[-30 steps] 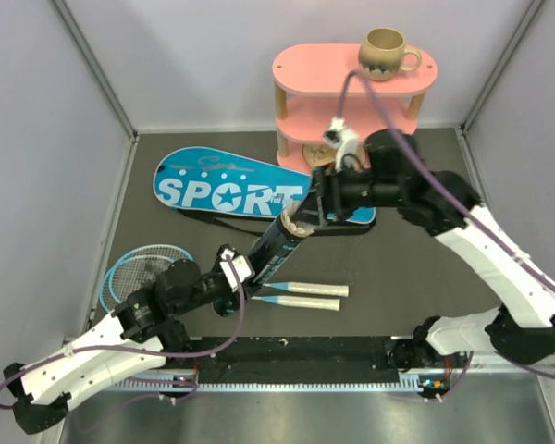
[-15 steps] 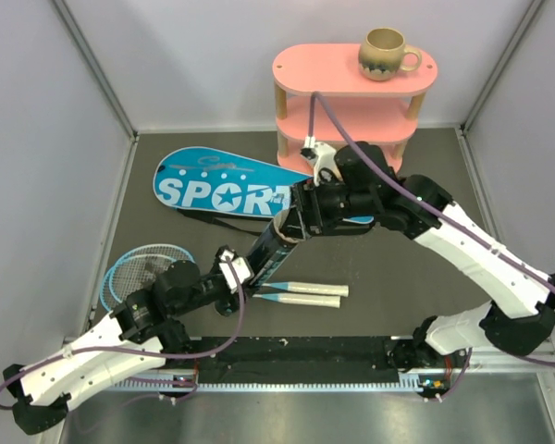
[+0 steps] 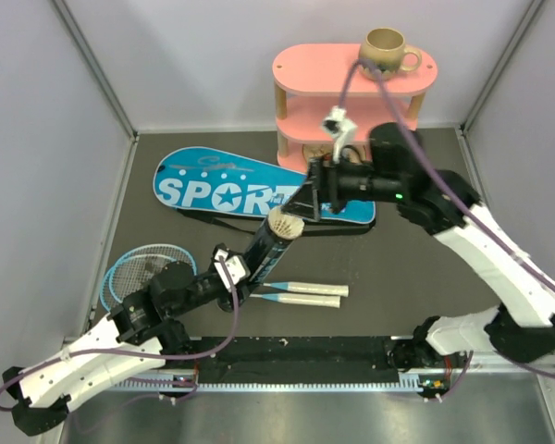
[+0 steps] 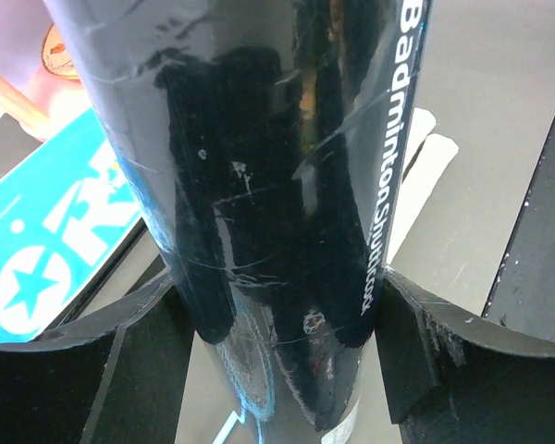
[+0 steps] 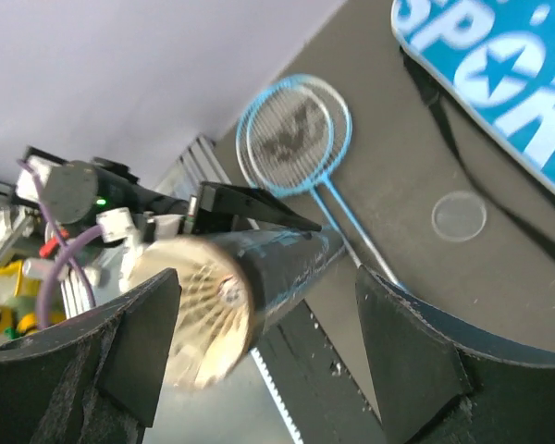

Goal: Pack up the badminton gear

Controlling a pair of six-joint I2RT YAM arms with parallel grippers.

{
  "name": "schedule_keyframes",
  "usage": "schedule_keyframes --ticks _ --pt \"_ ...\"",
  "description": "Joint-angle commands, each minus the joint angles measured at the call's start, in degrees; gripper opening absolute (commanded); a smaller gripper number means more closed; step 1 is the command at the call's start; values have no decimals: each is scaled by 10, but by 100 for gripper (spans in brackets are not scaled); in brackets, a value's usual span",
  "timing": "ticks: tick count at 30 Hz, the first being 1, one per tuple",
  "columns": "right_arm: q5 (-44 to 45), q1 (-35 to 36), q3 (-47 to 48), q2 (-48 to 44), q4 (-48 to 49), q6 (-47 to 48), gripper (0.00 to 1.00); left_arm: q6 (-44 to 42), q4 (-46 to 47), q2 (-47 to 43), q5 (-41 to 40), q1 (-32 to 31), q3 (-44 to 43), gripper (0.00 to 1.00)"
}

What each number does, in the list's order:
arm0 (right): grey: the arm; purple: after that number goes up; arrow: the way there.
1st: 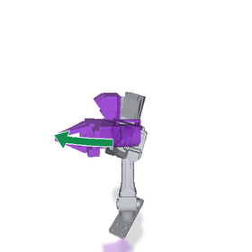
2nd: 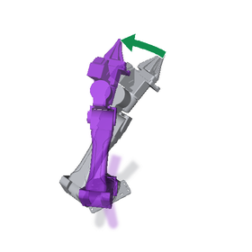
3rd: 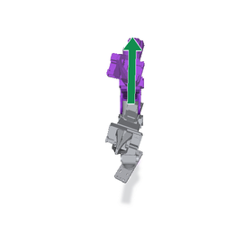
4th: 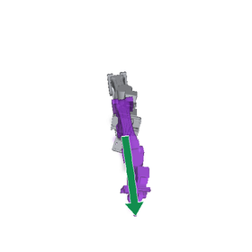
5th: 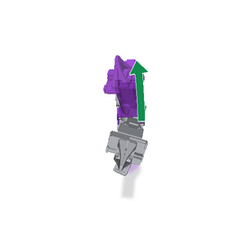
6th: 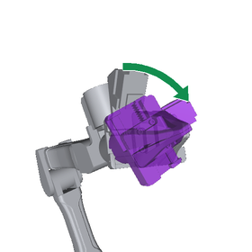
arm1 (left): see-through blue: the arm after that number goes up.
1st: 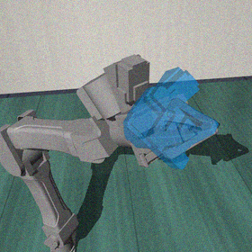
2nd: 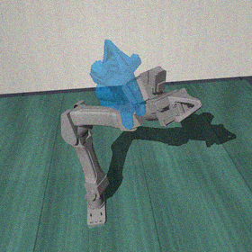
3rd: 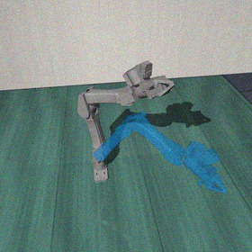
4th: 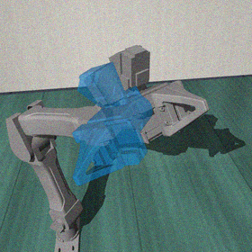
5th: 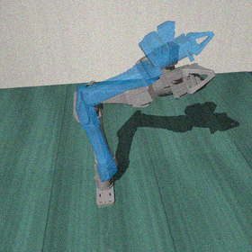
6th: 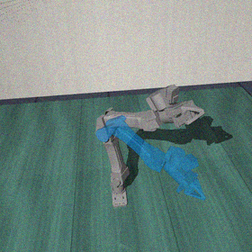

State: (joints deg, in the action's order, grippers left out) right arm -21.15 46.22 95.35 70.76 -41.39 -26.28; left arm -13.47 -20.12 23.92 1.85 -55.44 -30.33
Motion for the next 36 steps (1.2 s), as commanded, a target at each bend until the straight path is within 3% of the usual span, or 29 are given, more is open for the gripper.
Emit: schedule_keyframes --ticks 1,10,16,20,25,28,32,36 --pt "-8 32 35 90 -84 -3 76 -1 54 1 5 0 -20 0" --pt "-6 72 46 170 -110 -22 74 0 54 -5 -1 0 -18 0" --pt "72 58 77 70 -90 9 76 3 53 -9 -13 0 -18 0" --pt "140 29 -45 -75 65 7 80 6 54 -17 -61 0 -19 0" --pt "234 1 -212 -173 129 -5 81 13 58 -44 -132 0 -21 0" --pt "284 1 -291 -148 157 19 80 17 62 -70 -194 0 -21 0" --pt "274 1 -313 -54 182 32 76 25 66 -110 -255 0 -20 0" --pt "263 13 -281 82 189 54 58 32 76 -178 -267 0 -17 0"
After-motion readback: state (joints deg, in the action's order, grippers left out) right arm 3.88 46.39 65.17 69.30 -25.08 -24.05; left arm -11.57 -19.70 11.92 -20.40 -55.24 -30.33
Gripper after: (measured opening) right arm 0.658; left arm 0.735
